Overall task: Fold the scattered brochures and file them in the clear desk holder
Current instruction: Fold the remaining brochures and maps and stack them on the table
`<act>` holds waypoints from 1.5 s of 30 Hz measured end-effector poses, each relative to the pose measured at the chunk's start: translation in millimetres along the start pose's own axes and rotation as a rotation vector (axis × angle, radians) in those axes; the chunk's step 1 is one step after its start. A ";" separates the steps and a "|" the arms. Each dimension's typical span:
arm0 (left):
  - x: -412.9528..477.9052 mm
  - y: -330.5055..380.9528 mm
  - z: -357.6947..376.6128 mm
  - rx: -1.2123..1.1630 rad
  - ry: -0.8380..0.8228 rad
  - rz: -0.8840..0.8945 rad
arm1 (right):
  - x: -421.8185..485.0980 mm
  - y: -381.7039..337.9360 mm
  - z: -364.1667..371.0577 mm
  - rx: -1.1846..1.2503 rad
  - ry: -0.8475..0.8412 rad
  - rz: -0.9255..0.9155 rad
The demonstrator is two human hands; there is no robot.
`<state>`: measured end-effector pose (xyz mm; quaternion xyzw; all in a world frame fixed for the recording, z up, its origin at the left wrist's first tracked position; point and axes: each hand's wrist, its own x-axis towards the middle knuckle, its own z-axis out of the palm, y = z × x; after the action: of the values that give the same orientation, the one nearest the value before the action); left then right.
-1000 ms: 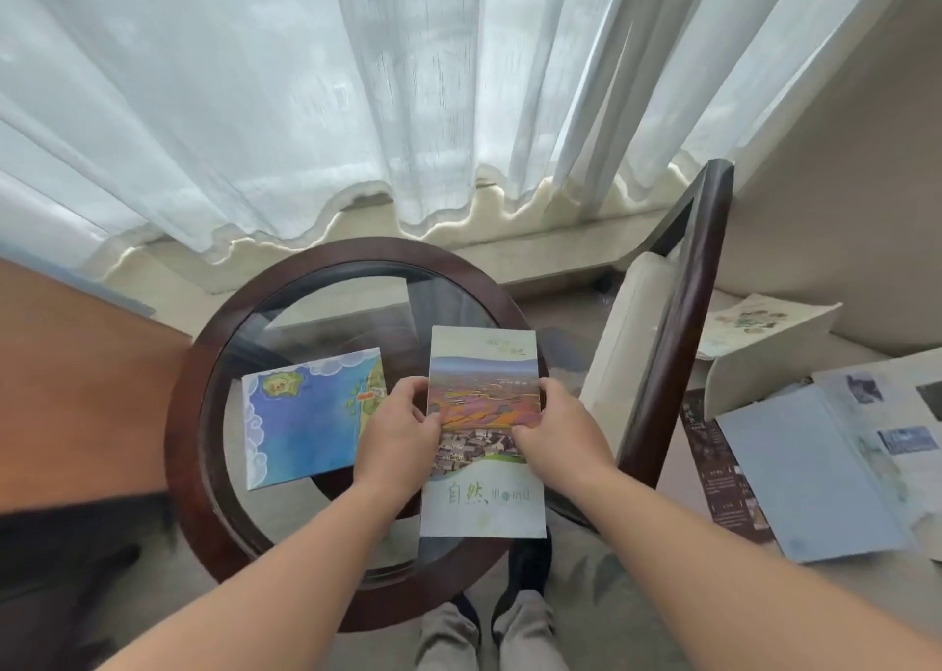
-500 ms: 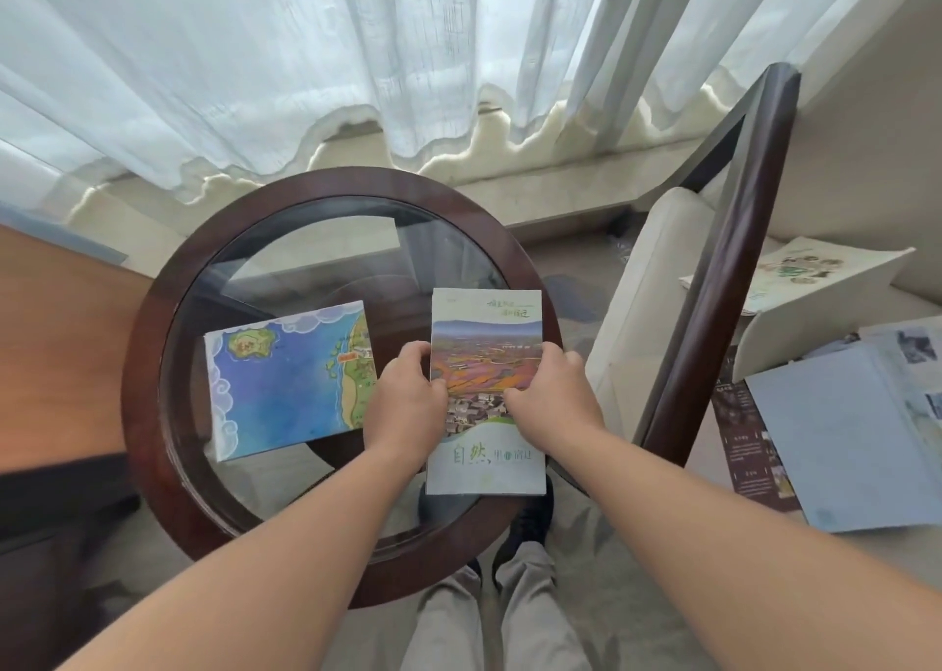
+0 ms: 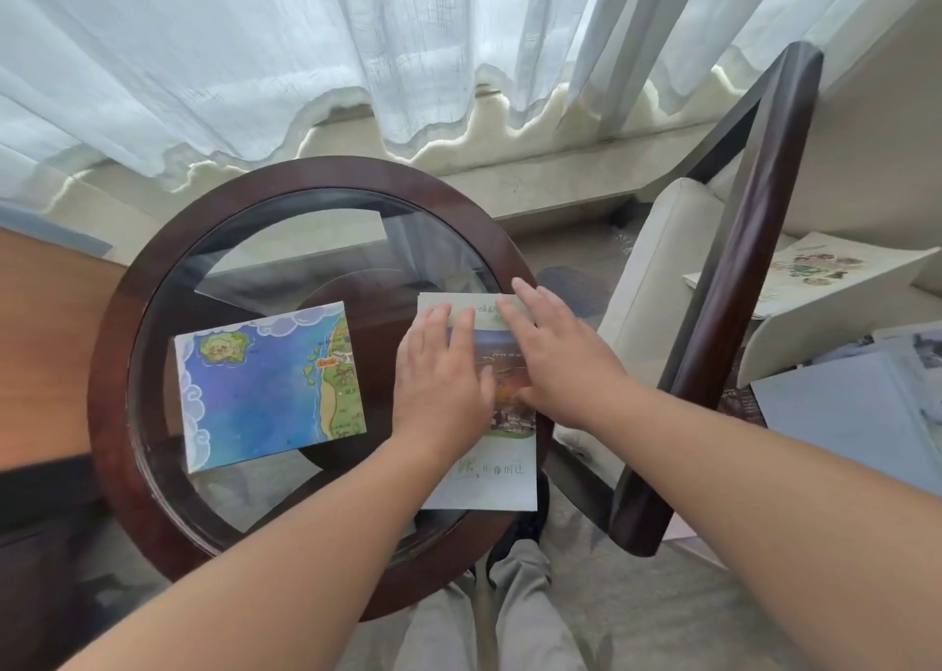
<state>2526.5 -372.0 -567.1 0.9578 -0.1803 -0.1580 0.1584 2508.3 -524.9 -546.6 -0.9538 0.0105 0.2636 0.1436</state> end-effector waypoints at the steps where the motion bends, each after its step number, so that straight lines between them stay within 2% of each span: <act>1: 5.8 5.4 6.8 0.024 -0.024 0.021 | 3.6 3.2 1.7 -0.046 -0.022 -0.040; 7: 11.8 10.1 43.5 0.241 -0.053 0.047 | 7.8 11.2 15.3 -0.068 -0.037 -0.049; 10: 11.1 8.4 46.5 0.254 -0.047 0.053 | 6.5 12.0 14.3 -0.069 -0.042 -0.045; 19: -41.7 -9.1 45.3 0.331 -0.154 0.291 | 5.1 8.6 8.2 -0.086 -0.100 -0.009; 27: -84.3 -10.7 47.4 0.349 -0.296 0.286 | 4.7 7.6 11.1 -0.095 -0.086 0.000; 32: -91.5 -2.7 34.2 0.326 -0.348 0.201 | 3.0 5.1 3.9 -0.141 -0.106 0.011; 35: -80.2 5.9 7.1 0.188 -0.328 0.188 | -9.9 -3.7 -4.0 -0.089 -0.014 0.026; 39: -52.7 22.5 -29.4 -0.017 -0.211 0.218 | -59.2 -16.1 -18.1 0.178 0.192 0.018; 42: -29.2 51.6 -51.4 -0.080 -0.167 0.229 | -111.6 -3.9 -32.1 0.302 0.307 0.110; 45: -15.4 94.6 -72.3 -0.130 -0.120 0.319 | -165.6 23.0 -43.7 0.356 0.393 0.265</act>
<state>2510.9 -431.8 -464.1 0.8936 -0.3286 -0.1990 0.2322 2385.5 -568.3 -433.1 -0.9367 0.2086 0.0845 0.2681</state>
